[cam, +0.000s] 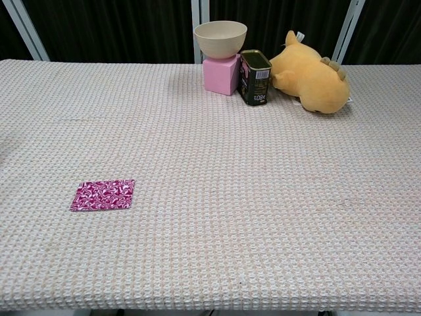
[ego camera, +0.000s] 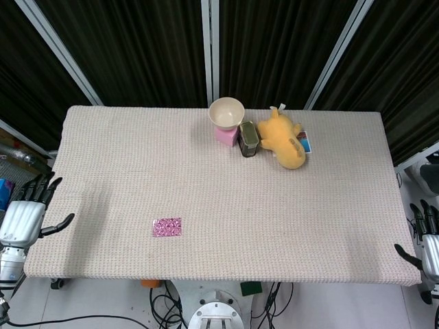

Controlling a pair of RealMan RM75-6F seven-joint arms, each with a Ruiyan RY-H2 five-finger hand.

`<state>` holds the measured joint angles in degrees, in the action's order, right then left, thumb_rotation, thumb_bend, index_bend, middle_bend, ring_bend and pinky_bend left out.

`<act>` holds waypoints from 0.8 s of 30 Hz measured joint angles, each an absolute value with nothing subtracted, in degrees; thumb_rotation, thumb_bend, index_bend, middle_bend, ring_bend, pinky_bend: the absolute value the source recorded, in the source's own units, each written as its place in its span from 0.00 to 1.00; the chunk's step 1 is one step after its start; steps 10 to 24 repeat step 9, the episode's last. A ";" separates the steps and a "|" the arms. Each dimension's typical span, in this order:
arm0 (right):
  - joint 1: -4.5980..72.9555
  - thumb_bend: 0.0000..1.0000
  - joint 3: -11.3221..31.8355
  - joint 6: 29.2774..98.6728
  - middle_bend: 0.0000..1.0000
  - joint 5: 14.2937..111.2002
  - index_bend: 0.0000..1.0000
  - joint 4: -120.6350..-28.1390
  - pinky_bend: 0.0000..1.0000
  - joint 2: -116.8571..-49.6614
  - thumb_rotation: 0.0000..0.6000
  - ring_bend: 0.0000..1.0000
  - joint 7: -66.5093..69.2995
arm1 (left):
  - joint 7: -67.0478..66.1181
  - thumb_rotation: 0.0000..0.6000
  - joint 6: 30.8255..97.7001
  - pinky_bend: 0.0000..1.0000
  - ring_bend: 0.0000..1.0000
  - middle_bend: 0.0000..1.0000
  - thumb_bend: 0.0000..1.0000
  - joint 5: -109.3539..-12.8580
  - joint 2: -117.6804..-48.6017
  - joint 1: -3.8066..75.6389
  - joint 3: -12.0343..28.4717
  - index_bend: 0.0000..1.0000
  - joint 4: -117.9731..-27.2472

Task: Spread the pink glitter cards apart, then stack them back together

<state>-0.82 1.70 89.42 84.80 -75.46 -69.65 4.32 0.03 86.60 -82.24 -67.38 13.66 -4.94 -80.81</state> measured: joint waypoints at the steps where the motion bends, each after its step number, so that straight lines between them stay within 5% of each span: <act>1: -0.79 0.38 1.78 89.54 0.00 84.95 0.00 -75.46 0.00 -69.65 1.00 0.00 4.32 | 0.13 0.00 86.67 0.13 0.00 0.02 0.14 -82.33 -67.43 13.43 -4.72 0.06 -80.63; 24: 0.17 0.38 2.10 89.09 0.00 86.32 0.00 -76.49 0.00 -69.66 1.00 0.00 2.87 | 1.22 0.00 87.71 0.13 0.00 0.02 0.14 -83.26 -68.08 11.37 -3.44 0.06 -79.39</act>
